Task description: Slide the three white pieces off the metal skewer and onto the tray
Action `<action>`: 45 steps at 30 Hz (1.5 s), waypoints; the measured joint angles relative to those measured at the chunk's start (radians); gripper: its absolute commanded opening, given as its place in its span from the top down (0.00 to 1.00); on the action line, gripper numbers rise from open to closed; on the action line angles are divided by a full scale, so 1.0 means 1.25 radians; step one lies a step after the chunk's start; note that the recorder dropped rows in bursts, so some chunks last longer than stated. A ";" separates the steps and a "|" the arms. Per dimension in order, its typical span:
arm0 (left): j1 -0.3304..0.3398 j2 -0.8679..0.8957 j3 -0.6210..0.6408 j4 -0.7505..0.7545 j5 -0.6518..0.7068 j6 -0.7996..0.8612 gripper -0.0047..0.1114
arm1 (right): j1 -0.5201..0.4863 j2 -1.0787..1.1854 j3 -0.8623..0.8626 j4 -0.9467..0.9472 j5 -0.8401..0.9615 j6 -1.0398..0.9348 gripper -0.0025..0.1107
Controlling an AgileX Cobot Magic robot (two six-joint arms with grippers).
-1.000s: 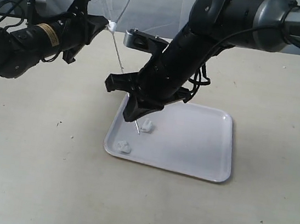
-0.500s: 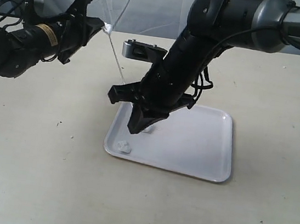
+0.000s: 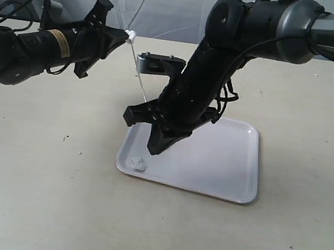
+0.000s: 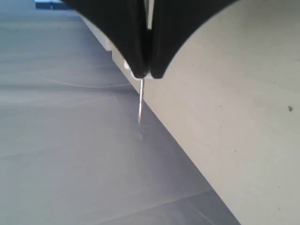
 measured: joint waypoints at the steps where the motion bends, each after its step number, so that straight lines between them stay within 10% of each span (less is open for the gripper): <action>1: -0.002 0.000 0.000 0.018 0.002 -0.002 0.96 | 0.001 0.000 0.000 0.000 -0.002 0.002 0.98; 18: -0.006 0.000 -0.002 0.135 -0.006 -0.005 0.51 | 0.003 0.000 0.000 -0.025 -0.042 -0.004 0.98; 28: -0.006 0.000 -0.002 0.190 -0.006 -0.010 0.83 | 0.003 0.000 0.000 -0.057 -0.058 0.016 0.98; 39: -0.006 0.000 -0.002 0.197 -0.071 -0.043 0.96 | 0.003 -0.012 0.000 -0.108 -0.076 0.046 0.97; 45: -0.007 0.000 -0.002 0.269 -0.076 -0.133 0.96 | 0.003 -0.012 0.000 -0.096 -0.127 0.047 0.56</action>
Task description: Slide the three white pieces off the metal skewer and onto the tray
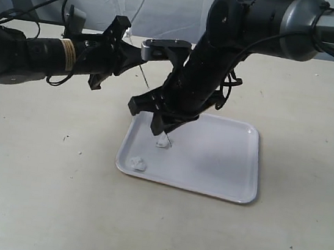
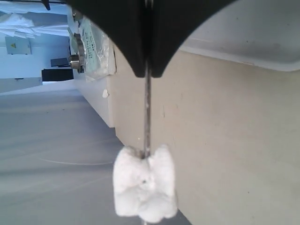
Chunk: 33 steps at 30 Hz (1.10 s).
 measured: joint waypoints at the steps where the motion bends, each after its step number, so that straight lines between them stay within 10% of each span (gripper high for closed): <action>1: 0.000 0.000 0.000 0.008 -0.001 -0.013 0.96 | 0.000 0.000 0.000 0.006 -0.008 0.000 0.54; 11: -0.033 0.000 0.000 0.035 -0.010 -0.045 0.96 | 0.000 0.000 0.000 0.028 -0.079 0.000 0.98; 33: 0.019 0.000 0.000 0.010 0.018 -0.007 0.69 | 0.000 0.000 0.000 -0.035 -0.049 0.020 0.98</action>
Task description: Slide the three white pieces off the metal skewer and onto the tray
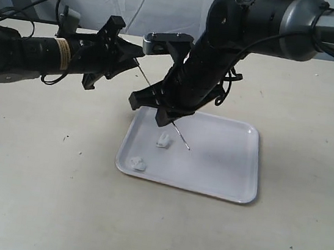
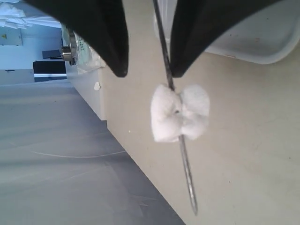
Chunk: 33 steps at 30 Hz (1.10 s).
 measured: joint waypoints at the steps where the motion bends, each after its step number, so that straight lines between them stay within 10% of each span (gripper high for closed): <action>1: 0.000 0.000 0.000 0.000 0.000 0.000 0.68 | 0.000 0.000 0.000 0.000 -0.002 0.000 0.98; 25: 0.010 0.000 0.000 0.018 0.008 0.004 0.96 | 0.000 -0.006 0.000 0.000 -0.003 0.000 0.98; 33: 0.010 -0.003 0.000 0.057 -0.002 0.013 0.96 | 0.000 -0.006 0.000 0.000 -0.008 -0.002 0.84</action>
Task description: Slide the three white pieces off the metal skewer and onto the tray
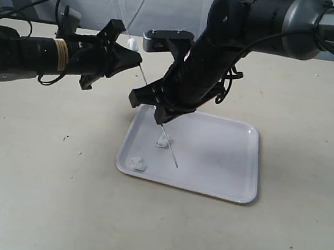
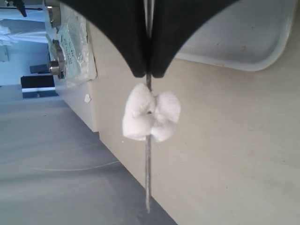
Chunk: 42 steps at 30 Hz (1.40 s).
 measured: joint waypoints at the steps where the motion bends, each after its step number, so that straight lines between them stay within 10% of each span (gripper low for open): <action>1: 0.000 0.000 0.000 0.008 0.000 0.002 0.96 | 0.000 0.000 0.000 0.000 -0.002 0.000 0.83; 27: 0.000 0.000 0.000 0.022 -0.039 -0.028 0.94 | -0.002 0.005 0.000 0.056 -0.050 -0.016 0.98; 42: 0.000 0.000 0.000 0.009 -0.052 -0.014 0.64 | 0.000 0.005 0.000 0.025 -0.065 0.001 0.98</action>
